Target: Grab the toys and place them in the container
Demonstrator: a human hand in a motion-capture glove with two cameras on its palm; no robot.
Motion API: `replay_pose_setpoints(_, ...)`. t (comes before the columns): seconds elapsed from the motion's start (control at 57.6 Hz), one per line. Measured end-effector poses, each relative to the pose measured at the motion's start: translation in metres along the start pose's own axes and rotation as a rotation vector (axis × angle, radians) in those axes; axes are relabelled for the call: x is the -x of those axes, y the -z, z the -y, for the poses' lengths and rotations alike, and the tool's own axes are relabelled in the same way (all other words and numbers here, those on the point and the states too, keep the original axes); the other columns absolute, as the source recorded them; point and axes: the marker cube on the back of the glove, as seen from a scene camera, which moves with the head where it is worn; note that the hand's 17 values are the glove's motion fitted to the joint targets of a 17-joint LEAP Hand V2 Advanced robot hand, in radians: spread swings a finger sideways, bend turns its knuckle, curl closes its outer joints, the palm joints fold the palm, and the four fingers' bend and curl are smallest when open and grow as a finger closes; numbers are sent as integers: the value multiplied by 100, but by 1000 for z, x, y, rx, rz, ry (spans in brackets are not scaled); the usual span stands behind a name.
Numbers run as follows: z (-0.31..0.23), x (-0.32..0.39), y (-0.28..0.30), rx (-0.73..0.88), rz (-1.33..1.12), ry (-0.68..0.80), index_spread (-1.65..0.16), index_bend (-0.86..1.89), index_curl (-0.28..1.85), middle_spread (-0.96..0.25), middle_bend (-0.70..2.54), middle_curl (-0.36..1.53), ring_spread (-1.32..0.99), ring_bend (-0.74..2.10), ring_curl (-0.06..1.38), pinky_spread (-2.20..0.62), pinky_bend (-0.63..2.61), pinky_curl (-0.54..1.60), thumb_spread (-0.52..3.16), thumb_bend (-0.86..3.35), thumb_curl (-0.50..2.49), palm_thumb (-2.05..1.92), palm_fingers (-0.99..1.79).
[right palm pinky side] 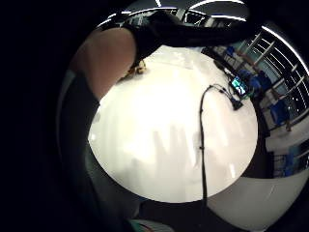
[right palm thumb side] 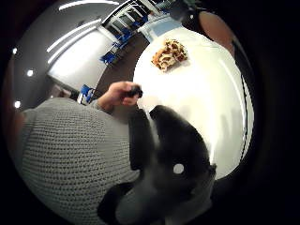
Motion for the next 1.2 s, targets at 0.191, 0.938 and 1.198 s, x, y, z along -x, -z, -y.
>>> replay_pose_setpoints(0.191, 1, -3, 3, 10, -19, -13, -30, 33, 16, -16, 16, 7, -12, 20, 6, 5, 56, 19, 104, -3, 2, -5, 18)
replay_pose_setpoints(0.938, 274, 64, -82, 285, 59, 333, -39, 23, 32, -20, 17, 22, -18, 30, 19, 6, 72, 31, 138, -4, 11, -6, 9)
replay_pose_setpoints(1.198, 265, 52, -165, 457, -35, 280, -39, 21, 36, -20, 17, 24, -19, 32, 22, 5, 78, 33, 140, -2, 14, -2, 8)
